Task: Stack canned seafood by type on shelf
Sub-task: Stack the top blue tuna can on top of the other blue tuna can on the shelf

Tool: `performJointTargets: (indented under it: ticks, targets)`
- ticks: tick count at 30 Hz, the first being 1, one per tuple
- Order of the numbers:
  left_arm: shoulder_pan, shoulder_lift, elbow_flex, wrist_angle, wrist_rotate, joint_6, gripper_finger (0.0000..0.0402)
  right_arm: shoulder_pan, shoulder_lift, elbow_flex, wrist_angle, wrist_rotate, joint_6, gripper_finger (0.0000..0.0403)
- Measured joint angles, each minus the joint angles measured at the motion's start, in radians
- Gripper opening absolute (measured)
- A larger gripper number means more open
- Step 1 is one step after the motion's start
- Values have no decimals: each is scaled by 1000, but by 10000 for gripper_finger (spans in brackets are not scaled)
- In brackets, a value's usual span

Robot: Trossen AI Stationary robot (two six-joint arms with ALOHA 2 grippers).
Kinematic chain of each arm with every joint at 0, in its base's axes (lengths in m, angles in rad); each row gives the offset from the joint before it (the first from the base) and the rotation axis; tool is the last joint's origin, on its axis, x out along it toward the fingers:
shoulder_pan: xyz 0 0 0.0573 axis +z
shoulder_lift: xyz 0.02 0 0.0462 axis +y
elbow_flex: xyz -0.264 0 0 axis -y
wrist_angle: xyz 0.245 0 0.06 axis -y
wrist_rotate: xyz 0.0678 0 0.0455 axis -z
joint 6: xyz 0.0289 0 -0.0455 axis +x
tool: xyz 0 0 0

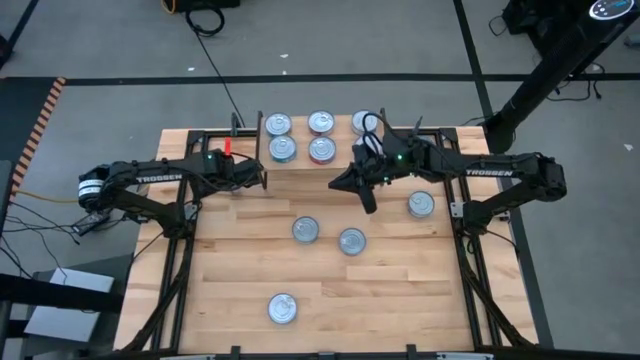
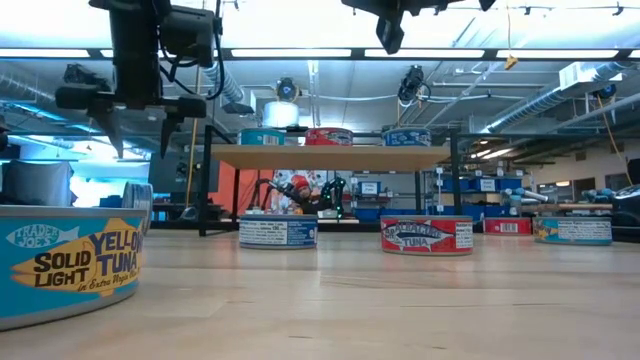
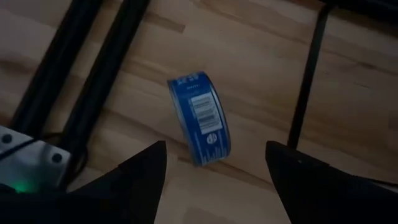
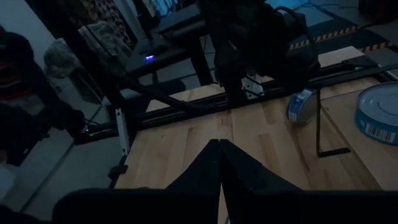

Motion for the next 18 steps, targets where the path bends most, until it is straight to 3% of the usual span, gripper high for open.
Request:
performJointTargets:
  ticks: [18]
  targets:
    - [51, 0, -1, 2, 16, -94, 278, -33, 0, 0, 17, -69, 3, 22]
